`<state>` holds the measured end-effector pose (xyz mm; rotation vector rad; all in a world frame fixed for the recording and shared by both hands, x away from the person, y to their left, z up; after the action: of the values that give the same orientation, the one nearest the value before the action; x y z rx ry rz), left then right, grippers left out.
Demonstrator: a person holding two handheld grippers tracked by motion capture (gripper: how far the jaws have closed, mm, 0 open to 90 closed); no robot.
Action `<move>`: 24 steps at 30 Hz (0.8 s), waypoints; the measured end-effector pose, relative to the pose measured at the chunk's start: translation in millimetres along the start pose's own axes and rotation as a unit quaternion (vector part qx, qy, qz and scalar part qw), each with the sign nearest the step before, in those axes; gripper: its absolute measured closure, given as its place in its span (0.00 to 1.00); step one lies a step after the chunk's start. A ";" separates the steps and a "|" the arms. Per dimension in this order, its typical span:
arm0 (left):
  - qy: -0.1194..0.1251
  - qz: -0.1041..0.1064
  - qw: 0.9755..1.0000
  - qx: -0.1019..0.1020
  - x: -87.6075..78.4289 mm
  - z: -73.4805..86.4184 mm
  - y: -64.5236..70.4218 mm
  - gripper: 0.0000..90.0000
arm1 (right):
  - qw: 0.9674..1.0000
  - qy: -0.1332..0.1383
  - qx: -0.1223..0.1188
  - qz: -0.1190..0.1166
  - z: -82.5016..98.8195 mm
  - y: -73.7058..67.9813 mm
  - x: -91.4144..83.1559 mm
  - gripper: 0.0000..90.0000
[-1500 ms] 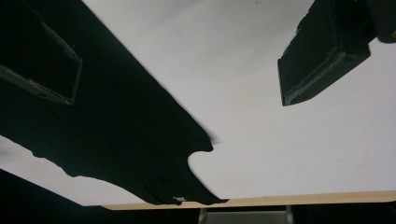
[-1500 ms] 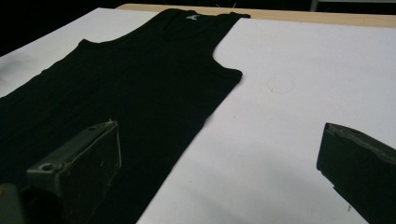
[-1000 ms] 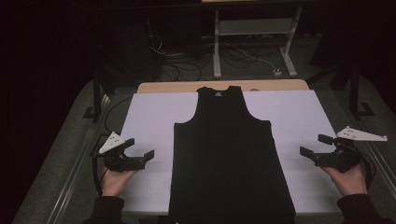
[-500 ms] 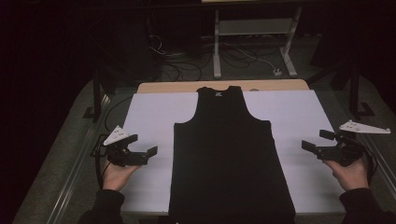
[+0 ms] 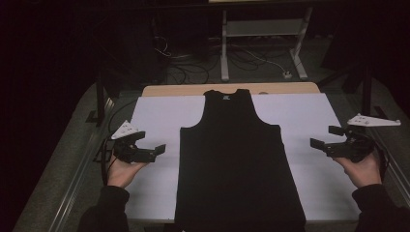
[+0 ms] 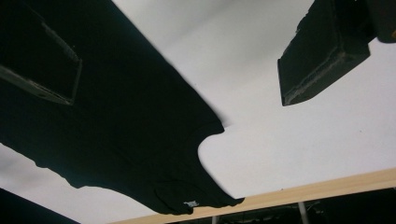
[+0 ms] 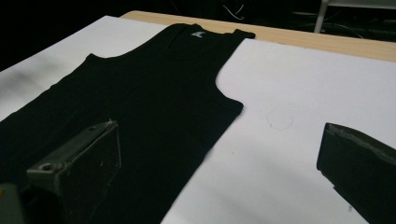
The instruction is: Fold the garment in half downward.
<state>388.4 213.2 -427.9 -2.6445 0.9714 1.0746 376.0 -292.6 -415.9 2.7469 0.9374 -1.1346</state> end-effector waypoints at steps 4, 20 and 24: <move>-0.003 0.005 1.000 0.001 -0.9 -5.3 -0.6 0.00 | 1.000 -0.002 -0.005 0.000 -8.0 -0.6 -0.8 0.00; -0.016 0.012 1.000 0.007 7.4 -23.0 -6.2 0.00 | 0.999 -0.023 -0.022 -0.003 -29.6 0.7 8.8 0.00; -0.017 0.011 1.000 0.006 8.6 -27.9 -8.7 0.00 | 0.999 -0.026 -0.024 -0.004 -34.8 1.6 11.3 0.00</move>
<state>414.6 206.1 -414.0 -2.6036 0.9999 1.1110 405.2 -279.6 -398.0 2.6640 0.9577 -1.1636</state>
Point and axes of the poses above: each handheld gripper's, and its own axes: x roughly forward along the jaws, z roughly out of its underside, y roughly to its right, the point moved 10 cm from there along x, roughly forward along the jaws, and after that the axes turned 11 degrees about -y, right-handed, at the moved point
